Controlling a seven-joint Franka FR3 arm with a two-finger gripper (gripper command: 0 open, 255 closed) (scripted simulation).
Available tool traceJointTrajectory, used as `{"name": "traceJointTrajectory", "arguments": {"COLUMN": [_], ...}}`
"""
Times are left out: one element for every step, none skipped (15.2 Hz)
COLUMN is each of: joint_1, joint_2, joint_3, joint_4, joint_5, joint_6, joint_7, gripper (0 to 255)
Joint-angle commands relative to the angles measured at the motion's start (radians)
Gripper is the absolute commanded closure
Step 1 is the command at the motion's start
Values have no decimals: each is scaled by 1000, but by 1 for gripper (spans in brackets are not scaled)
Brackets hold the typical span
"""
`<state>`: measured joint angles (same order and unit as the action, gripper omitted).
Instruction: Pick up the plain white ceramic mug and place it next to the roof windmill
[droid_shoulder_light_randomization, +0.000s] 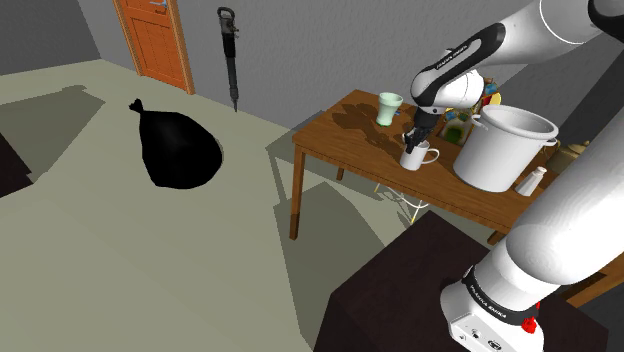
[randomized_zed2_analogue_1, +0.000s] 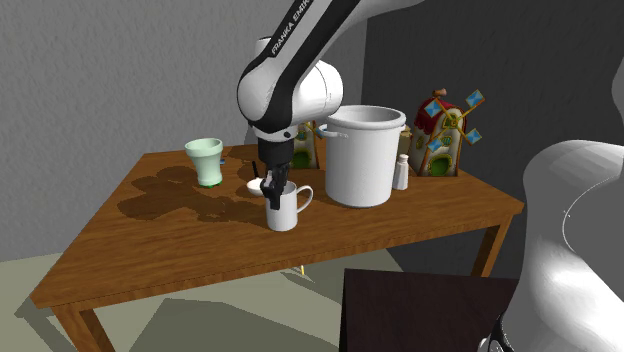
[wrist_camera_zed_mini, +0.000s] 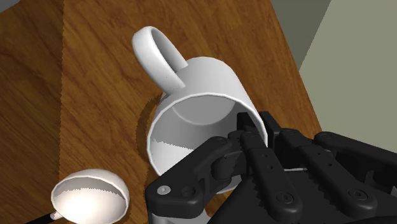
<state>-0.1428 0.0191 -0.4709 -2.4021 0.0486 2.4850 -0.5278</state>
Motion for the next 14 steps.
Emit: {"name": "traceJointTrajectory", "arguments": {"joint_1": [0,0,0,0,0,0,0,-1,-1,-1,-2,-2,-2,-3], "joint_2": [0,0,0,-11,-22,-33,-44,-55,-65,-75,-85,-94,-103,-112], "joint_3": [0,0,0,-1,-1,-1,-1,0,0,1,1,2,3,4], "joint_4": [0,0,0,4,8,12,16,21,25,30,36,41,47,53], "joint_5": [0,0,0,-9,-18,-26,-34,-41,-48,-55,-61,-67,-72,-78], "joint_6": [0,0,0,-13,-27,-41,-55,-69,-82,-96,-110,-124,-138,-152], "joint_7": [0,0,0,7,13,19,25,31,36,41,46,50,54,58], "gripper": [255,255,255,255,255,255,255,255,255,255,255,255,255,255]}}
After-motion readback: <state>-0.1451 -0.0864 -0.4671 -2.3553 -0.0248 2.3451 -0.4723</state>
